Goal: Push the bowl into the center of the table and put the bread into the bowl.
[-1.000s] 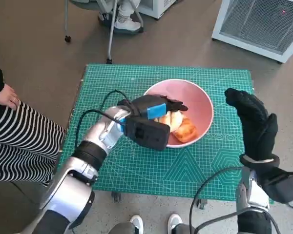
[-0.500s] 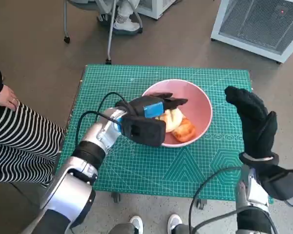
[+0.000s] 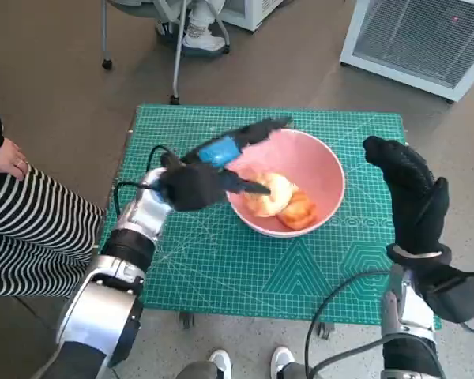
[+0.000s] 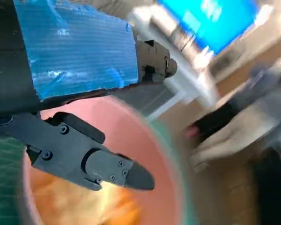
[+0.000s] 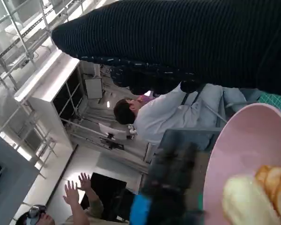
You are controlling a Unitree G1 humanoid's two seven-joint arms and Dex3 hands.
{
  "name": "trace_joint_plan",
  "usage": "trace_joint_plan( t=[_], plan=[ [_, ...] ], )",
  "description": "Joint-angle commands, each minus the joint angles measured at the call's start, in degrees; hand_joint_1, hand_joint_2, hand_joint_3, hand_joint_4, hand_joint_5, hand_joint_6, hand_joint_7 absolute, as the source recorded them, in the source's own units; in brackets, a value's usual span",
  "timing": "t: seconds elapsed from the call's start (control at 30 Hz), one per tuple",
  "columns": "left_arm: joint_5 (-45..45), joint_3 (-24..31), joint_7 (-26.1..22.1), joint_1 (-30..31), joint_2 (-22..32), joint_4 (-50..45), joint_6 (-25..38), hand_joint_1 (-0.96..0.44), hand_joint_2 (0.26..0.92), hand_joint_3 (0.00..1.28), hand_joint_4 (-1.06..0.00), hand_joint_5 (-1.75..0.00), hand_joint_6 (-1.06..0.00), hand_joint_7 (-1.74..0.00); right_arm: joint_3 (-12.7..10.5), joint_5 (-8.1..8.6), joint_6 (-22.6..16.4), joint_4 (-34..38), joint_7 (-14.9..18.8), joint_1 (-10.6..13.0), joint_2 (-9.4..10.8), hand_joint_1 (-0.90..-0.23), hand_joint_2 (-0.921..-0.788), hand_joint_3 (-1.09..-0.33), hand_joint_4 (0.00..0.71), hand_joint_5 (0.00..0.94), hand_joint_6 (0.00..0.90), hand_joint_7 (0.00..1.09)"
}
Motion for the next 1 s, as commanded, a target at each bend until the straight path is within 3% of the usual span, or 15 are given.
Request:
trace_joint_plan(
  t=[0.03,0.23,0.37,1.0],
  plan=[
    [-9.97,7.01,-6.10,3.00,-3.33,-0.52,-3.12,-0.77,0.921,0.40,-0.06,-0.02,-0.20,-0.05,-0.07,-0.42,1.70,-1.38,-0.81,0.17,0.00,-0.712,-0.921,-0.778,0.154,0.003,0.000,0.61],
    [-21.22,14.33,-15.27,4.26,-7.31,-1.41,-1.95,-0.75,0.921,0.43,-0.15,-0.05,-0.28,-0.09,0.02,-1.25,2.94,-3.34,-2.10,-0.46,-0.01,-0.718,-0.921,-0.780,0.154,0.002,-0.001,0.60],
    [-24.12,16.51,-19.08,4.81,-8.10,-1.66,-2.88,-0.76,0.921,0.42,-0.20,-0.07,-0.31,-0.10,0.23,-2.02,3.53,-4.44,-3.08,-0.86,0.04,-0.716,-0.921,-0.782,0.151,0.001,-0.001,0.58],
    [-27.34,20.11,-25.78,6.25,-8.51,-3.82,-3.37,-0.78,0.921,0.38,-0.27,-0.06,-0.33,-0.10,0.45,-5.11,2.33,-3.23,-4.82,-4.17,-0.14,-0.716,-0.921,-0.785,0.118,0.001,-0.001,0.49]
  ],
)
